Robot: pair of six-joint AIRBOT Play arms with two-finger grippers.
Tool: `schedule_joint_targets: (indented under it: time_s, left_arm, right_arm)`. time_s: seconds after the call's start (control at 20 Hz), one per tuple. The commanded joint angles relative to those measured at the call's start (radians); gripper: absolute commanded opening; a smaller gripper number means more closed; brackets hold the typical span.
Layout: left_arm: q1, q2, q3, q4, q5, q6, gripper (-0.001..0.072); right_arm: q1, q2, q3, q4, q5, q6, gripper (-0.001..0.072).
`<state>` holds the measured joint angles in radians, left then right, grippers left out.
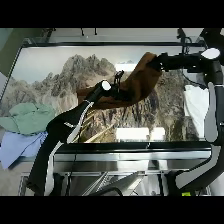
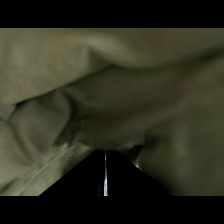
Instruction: Fold the shirts.
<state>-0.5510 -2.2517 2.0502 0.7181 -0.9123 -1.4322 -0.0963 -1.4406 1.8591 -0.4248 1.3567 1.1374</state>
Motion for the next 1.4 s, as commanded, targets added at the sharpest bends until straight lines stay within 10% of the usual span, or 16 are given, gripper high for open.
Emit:
schedule_joint_targets:
  time_s: [0.0, 0.35, 0.7, 0.8, 0.85, 1.05, 1.15, 1.35]
  left_arm:
    - [0.054, 0.015, 0.014, -0.121, -0.11, 0.051, 0.0014]
    - [0.421, 0.339, -0.008, -0.108, -0.435, 0.124, 0.0014]
    - [0.701, 0.545, -0.031, -0.11, -0.502, 0.087, 0.0014]
    - [0.715, 0.576, -0.075, -0.109, -0.504, 0.09, 0.0014]
    - [0.716, 0.587, -0.102, -0.109, -0.503, 0.1, 0.0014]
    - [0.715, 0.593, -0.174, -0.114, -0.504, 0.116, 0.0014]
    - [0.715, 0.593, -0.189, -0.117, -0.508, 0.117, 0.0014]
    - [0.715, 0.593, -0.177, -0.119, -0.511, 0.116, 0.0014]
  right_arm:
    - [0.089, 0.011, 0.002, -0.056, -0.069, 0.042, 0.002]
    - [0.238, -0.062, 0.001, -0.099, -0.182, 0.071, 0.002]
    - [0.639, -0.301, 0.002, -0.098, -0.73, -0.03, 0.003]
    - [0.745, -0.367, 0.002, -0.097, -0.806, -0.103, 0.0344]
    - [0.784, -0.385, 0.002, -0.098, -0.829, -0.138, 0.0387]
    - [0.826, -0.331, 0.017, -0.108, -0.807, -0.289, 0.0395]
    - [0.786, -0.248, 0.017, -0.208, -0.726, -0.283, 0.0534]
    - [0.623, -0.084, 0.017, -0.481, -0.577, -0.049, 0.0446]
